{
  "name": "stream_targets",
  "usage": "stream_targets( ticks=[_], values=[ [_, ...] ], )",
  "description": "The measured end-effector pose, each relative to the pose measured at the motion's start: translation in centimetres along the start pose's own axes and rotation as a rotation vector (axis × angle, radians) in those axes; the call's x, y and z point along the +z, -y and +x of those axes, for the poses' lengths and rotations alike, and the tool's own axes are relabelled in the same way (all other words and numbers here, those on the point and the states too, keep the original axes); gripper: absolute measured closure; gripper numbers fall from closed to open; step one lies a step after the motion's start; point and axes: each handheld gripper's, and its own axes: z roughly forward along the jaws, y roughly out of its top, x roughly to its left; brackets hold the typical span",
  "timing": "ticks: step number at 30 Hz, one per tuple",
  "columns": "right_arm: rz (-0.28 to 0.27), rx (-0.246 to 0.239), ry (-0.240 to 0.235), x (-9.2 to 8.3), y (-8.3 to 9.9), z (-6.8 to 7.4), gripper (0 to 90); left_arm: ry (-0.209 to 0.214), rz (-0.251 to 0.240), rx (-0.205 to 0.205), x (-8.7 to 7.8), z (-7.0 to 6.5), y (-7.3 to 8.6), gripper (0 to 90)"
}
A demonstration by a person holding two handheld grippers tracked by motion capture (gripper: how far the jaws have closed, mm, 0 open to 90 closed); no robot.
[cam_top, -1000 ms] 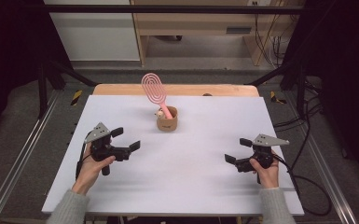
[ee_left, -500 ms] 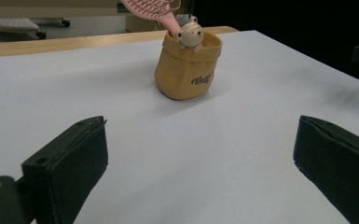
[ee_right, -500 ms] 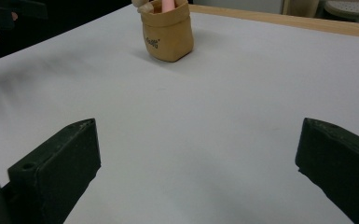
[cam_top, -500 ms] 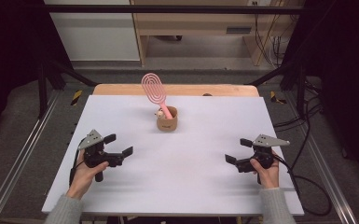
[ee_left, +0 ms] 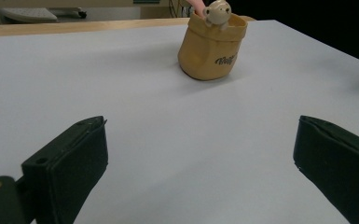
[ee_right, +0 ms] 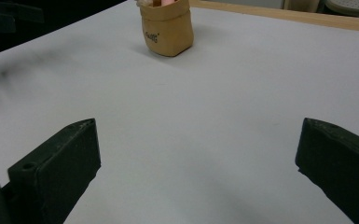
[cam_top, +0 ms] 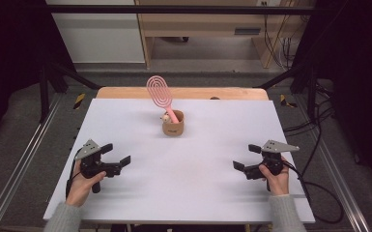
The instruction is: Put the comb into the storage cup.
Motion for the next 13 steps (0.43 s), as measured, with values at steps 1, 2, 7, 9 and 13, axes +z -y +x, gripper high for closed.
stream_targets(
  ticks=[1, 2, 7, 9, 13],
  values=[
    [-0.001, 0.001, 0.001, -0.02, 0.03, -0.05, 0.3, -0.005, 0.003, 0.001, -0.08, 0.09, 0.03, 2.9],
    [0.000, 0.001, 0.002, -0.03, 0.06, -0.09, 0.3, -0.008, 0.000, -0.001, -0.12, 0.17, 0.05, 2.9],
    [0.003, 0.000, 0.004, 0.02, 0.18, -0.21, 0.3, -0.018, 0.005, 0.005, -0.15, 0.40, 0.12, 2.9],
    [0.006, 0.001, 0.003, 0.04, 0.19, -0.19, 0.3, -0.018, 0.009, 0.009, -0.07, 0.39, 0.14, 2.9],
    [0.005, 0.001, 0.004, 0.04, 0.21, -0.21, 0.3, -0.016, 0.015, 0.017, 0.02, 0.29, 0.13, 2.9]
  ],
)
